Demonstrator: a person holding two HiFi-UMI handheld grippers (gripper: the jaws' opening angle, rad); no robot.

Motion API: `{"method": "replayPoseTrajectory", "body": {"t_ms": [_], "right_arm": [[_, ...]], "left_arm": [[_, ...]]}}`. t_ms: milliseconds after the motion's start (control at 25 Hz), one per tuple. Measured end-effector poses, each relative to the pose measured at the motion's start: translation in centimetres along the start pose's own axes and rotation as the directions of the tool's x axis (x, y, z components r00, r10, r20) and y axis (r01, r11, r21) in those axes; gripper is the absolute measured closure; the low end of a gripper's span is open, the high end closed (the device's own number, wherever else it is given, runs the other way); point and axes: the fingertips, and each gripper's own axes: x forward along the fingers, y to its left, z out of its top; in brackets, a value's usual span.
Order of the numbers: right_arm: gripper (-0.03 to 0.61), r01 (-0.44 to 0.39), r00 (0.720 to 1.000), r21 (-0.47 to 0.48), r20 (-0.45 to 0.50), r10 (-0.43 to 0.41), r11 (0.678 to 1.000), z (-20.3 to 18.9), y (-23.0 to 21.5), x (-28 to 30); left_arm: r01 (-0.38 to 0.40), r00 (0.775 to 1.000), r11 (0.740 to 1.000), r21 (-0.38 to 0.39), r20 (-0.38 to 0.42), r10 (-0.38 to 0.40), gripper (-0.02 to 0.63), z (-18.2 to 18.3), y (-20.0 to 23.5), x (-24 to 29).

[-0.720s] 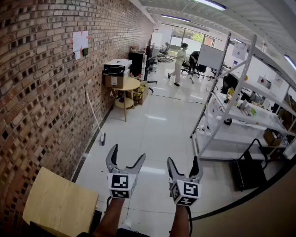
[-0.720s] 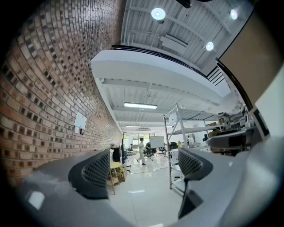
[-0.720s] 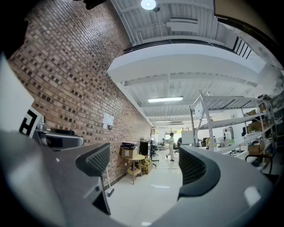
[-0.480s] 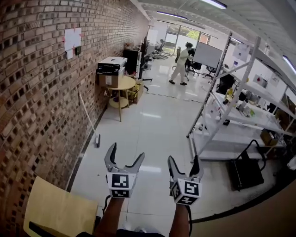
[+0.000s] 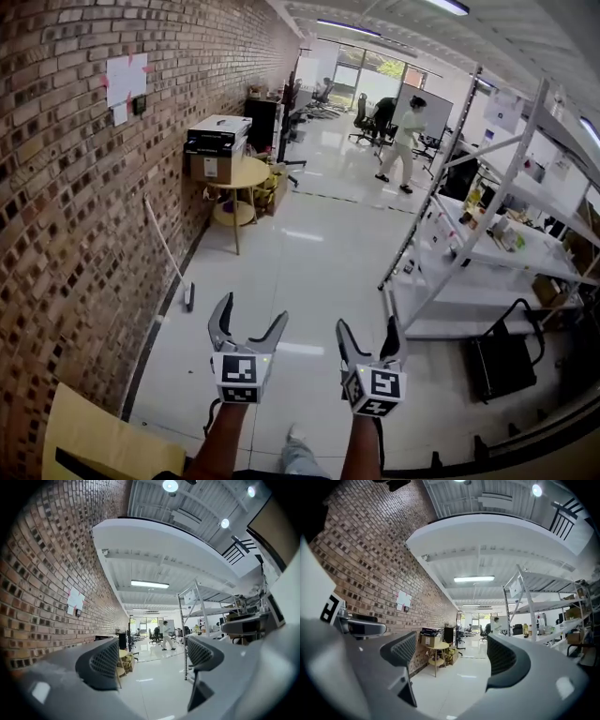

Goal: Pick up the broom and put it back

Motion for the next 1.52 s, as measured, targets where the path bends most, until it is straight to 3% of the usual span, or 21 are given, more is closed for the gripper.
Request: {"method": "replayPoseTrajectory", "body": {"t_ms": [360, 560, 920, 1400, 1520], "right_arm": [[0.100, -0.018, 1.000, 0.007, 0.024, 0.018, 1.000, 0.3, -11.6, 13.1], [0.100, -0.019, 1.000, 0.012, 0.015, 0.019, 1.000, -0.5, -17.1, 18.6], [0.100, -0.054, 0.999, 0.013, -0.008, 0.054, 0.998, -2.4, -20.1, 30.2], [0.100, -0.065, 0.998, -0.011, 0.017, 0.065, 0.998, -1.4, -21.4, 53.1], [0.100, -0.066, 0.998, -0.005, 0.002, 0.066, 0.998, -2.0, -21.5, 57.4]], "left_arm": [[-0.019, 1.000, 0.999, 0.041, 0.009, 0.018, 0.164, 1.5, -3.5, 17.0], [0.002, 1.000, 1.000, 0.018, -0.018, -0.002, 0.166, 0.8, -6.6, 24.7], [0.017, 0.999, 1.000, 0.019, -0.033, -0.017, 0.166, -1.1, -5.6, 37.8], [0.042, 0.999, 0.999, 0.017, 0.009, -0.043, 0.166, 0.0, 2.5, 59.2], [0.058, 0.998, 0.998, 0.014, -0.014, -0.058, 0.166, -1.0, 3.8, 63.3]]}}
